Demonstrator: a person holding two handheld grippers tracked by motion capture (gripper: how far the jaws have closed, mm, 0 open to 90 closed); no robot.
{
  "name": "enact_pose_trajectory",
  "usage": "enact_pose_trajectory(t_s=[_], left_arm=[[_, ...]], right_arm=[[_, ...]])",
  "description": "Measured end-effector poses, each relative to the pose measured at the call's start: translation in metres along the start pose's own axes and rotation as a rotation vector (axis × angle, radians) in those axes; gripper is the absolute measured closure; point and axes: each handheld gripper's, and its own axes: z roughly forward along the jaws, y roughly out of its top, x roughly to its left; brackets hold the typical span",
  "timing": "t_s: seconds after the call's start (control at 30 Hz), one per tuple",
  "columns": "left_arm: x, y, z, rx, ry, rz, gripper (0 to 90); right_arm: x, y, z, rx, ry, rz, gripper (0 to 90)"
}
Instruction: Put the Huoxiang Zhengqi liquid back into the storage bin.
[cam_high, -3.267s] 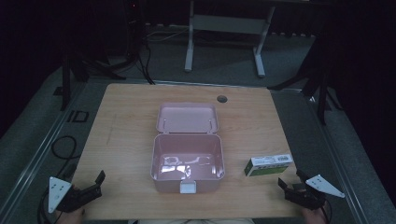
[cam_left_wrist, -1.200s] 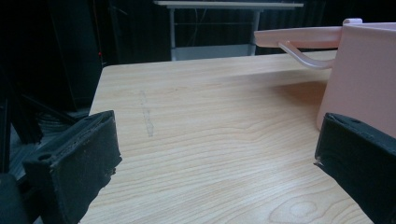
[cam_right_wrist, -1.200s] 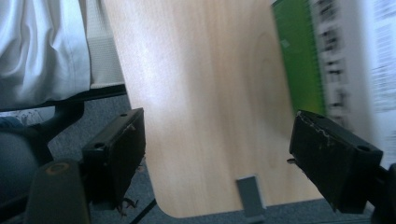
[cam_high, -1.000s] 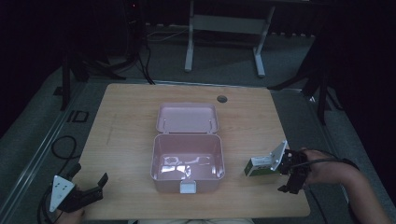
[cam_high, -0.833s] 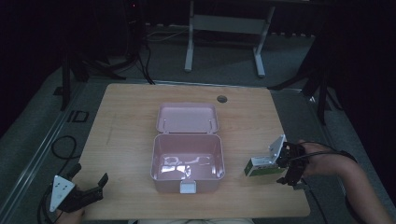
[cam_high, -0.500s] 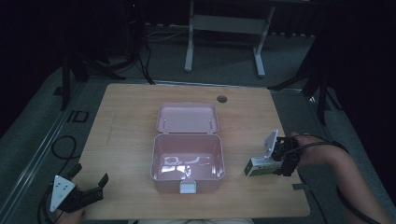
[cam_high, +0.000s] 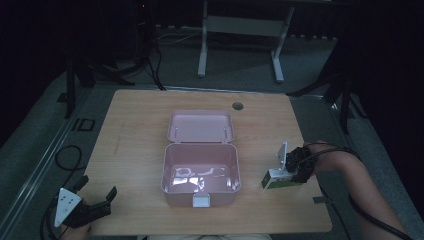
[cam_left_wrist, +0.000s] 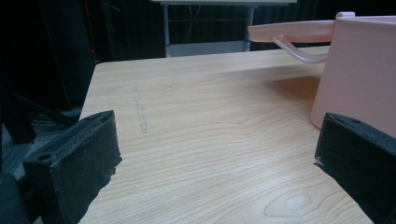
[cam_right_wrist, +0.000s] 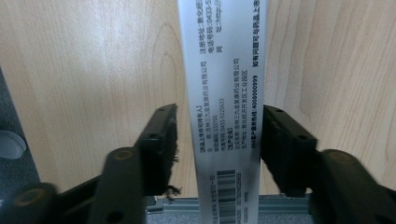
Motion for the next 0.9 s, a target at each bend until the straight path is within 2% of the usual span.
enact_pose_trajectory(t_s=[0.03,0.1,0.27,0.4,0.5,0.73,0.9], left_arm=[[0.0,0.0,0.0,0.0,0.0,0.0,0.0],[0.0,0.0,0.0,0.0,0.0,0.0,0.1],[0.0,0.0,0.0,0.001,-0.001,-0.002,0.0],[0.0,0.0,0.0,0.001,-0.002,-0.001,0.1],[0.0,0.0,0.0,0.001,-0.002,-0.002,0.1],[0.0,0.0,0.0,0.002,-0.002,-0.001,0.0],[0.0,0.0,0.0,0.003,-0.003,-0.001,0.0]], right_arm=[[-0.002,0.001,0.003,0.005,-0.001,-0.003,53.6],[-0.002,0.001,0.004,0.004,0.0,-0.005,53.6],[-0.004,0.003,0.007,0.008,0.025,0.001,61.0],[-0.004,0.004,0.005,-0.001,0.047,0.056,62.2],[-0.001,0.006,0.003,0.007,0.078,0.064,62.3],[0.004,0.013,-0.01,0.028,0.116,0.082,62.3],[0.007,0.018,-0.025,0.03,0.117,0.088,62.3]])
